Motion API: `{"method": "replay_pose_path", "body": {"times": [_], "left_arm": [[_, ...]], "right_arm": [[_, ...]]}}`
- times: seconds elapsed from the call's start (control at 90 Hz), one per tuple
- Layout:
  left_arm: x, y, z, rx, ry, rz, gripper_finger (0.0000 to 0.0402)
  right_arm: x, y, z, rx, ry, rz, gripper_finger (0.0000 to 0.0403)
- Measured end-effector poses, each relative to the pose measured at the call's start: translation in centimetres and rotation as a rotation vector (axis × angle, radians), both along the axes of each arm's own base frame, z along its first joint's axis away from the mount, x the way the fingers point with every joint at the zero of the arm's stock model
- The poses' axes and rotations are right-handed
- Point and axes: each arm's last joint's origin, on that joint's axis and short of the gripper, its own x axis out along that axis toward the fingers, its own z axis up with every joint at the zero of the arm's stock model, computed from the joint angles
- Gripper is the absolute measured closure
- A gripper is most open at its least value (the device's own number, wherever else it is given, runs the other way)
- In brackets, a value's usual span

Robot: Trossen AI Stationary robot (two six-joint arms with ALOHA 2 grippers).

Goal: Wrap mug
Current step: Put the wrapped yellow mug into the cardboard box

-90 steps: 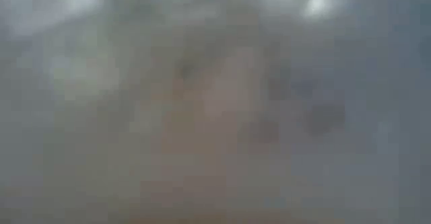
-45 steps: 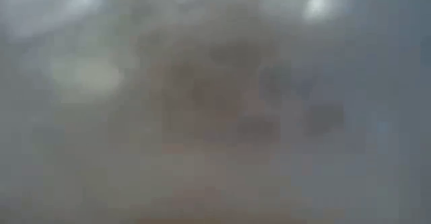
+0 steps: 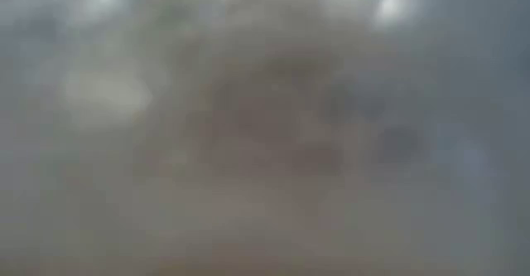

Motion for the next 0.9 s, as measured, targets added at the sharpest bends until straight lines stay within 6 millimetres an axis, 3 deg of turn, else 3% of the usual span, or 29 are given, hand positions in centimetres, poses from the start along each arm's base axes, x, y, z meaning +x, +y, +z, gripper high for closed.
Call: {"method": "replay_pose_path", "body": {"times": [0.211,0.367,0.522,0.689,0.9], "left_arm": [[1.5,2.2,-0.4,0.015,0.138,0.014,0.0328],[2.5,3.6,-0.2,0.072,0.188,-0.015,0.0328],[3.3,5.5,0.9,0.117,0.195,-0.025,0.0328],[3.8,7.3,2.2,0.144,0.194,-0.031,0.0328],[4.1,8.4,2.9,0.108,0.192,-0.036,0.0328]], "right_arm": [[0.9,-6.7,-0.6,0.009,0.024,-0.017,0.0396],[1.6,-12.7,-2.0,0.015,0.048,-0.048,0.0397],[3.3,-17.8,-5.1,0.061,0.097,-0.015,0.0397],[5.9,-21.1,-9.4,0.106,0.145,0.028,0.0397],[7.4,-22.1,-14.8,0.174,0.375,0.005,0.0397]]}}
